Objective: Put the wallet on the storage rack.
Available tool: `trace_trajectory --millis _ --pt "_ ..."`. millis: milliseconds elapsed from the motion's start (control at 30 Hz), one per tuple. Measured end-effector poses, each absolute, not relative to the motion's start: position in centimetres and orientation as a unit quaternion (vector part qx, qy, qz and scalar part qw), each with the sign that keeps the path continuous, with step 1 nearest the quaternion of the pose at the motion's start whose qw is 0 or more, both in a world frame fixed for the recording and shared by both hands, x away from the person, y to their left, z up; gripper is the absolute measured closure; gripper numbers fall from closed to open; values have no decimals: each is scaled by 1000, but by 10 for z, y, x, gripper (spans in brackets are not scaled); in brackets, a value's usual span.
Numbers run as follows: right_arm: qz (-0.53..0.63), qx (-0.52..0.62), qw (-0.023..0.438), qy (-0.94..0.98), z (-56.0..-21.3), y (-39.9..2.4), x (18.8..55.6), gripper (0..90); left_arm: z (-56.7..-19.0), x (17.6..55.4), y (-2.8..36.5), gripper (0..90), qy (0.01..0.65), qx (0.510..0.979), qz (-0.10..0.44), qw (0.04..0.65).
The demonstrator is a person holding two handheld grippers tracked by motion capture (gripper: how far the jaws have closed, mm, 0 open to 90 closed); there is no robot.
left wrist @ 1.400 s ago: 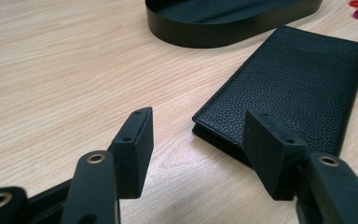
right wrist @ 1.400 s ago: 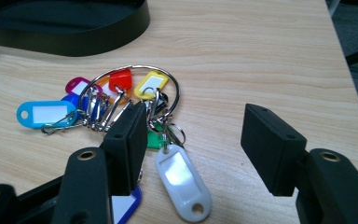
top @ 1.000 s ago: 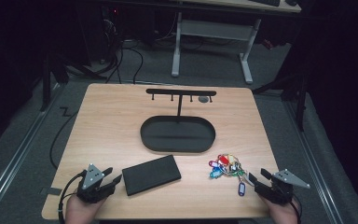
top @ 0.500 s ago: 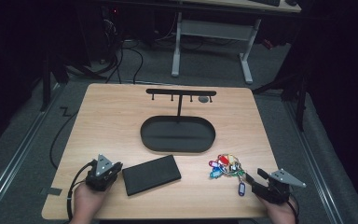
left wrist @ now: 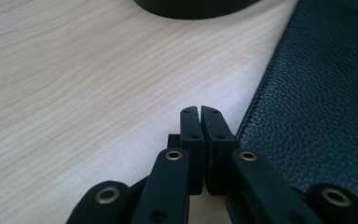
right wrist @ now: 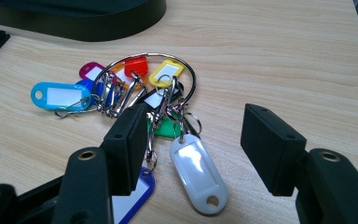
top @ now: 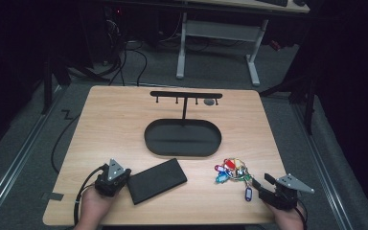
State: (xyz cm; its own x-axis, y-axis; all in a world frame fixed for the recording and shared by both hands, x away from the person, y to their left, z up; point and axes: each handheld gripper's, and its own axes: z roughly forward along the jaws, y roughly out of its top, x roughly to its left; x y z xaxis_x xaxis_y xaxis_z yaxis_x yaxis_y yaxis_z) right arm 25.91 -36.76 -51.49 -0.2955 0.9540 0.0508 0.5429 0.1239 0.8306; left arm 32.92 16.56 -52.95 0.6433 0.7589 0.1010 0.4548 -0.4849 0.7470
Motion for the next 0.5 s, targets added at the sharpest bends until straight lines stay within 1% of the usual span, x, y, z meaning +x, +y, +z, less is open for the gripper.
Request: trace_trajectory --millis 200,500 --pt "395 534 262 701 -514 -370 258 415 -527 310 164 859 342 848 204 350" --pt "396 530 260 703 -515 -370 259 415 -528 295 153 842 322 859 192 348"
